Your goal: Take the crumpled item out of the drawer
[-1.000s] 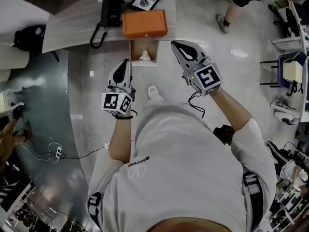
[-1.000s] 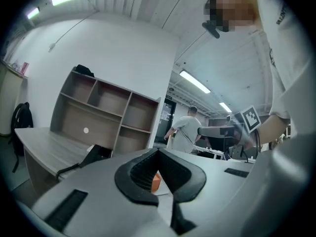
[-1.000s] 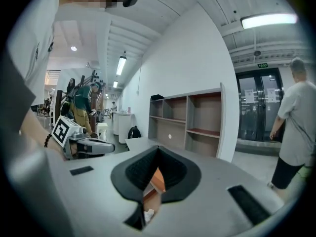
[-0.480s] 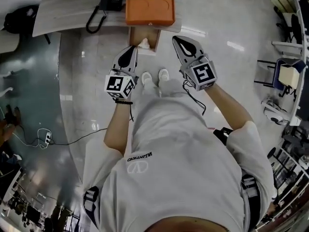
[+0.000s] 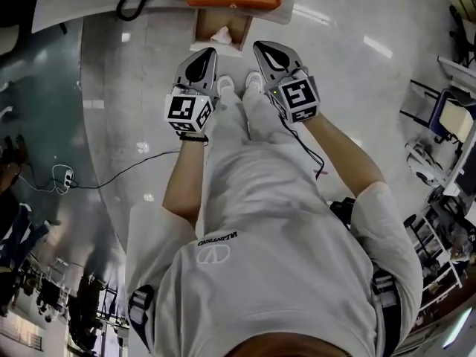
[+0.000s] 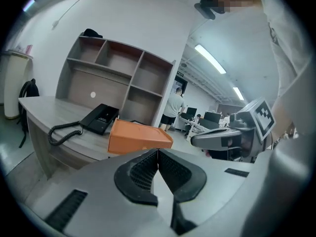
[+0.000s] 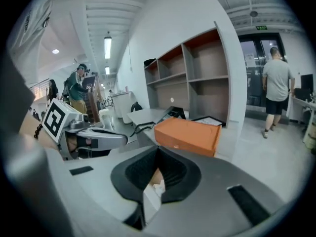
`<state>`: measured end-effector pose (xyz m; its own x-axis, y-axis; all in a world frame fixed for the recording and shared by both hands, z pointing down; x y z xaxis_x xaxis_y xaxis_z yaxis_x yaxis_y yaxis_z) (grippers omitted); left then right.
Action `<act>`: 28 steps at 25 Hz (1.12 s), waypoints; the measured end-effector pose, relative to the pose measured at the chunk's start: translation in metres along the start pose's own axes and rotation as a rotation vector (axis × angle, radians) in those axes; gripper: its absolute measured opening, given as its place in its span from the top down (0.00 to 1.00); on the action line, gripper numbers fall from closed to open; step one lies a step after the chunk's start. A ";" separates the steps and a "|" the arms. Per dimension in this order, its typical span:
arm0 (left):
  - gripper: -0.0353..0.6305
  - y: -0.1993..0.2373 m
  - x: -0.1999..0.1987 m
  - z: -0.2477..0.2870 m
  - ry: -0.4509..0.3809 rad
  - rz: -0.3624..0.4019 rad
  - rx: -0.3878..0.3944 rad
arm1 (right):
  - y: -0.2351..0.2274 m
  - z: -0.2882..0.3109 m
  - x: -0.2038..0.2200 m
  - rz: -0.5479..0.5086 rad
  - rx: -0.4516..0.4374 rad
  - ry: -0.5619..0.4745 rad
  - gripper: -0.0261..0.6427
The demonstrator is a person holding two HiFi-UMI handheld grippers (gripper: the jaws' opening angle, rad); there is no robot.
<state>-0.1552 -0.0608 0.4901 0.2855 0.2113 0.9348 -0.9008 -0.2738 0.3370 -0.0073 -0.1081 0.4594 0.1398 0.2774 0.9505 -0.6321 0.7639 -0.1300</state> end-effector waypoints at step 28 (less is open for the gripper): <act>0.94 0.021 0.157 0.058 0.216 -0.057 -0.062 | -0.027 0.052 0.158 0.208 0.101 0.122 0.96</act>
<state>-0.1104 -0.0879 0.6505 0.2660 0.4221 0.8666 -0.9054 -0.1992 0.3750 -0.0075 -0.1153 0.6280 0.0861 0.4954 0.8644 -0.7288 0.6229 -0.2843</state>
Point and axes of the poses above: the fingertips, and each gripper's own axes: z forward along the fingers, y to its left, x out of its underside, the point moved 5 cm from there along -z, backward along the fingers, and after that the axes turned 14 degrees about -y, right-handed, at the moved point
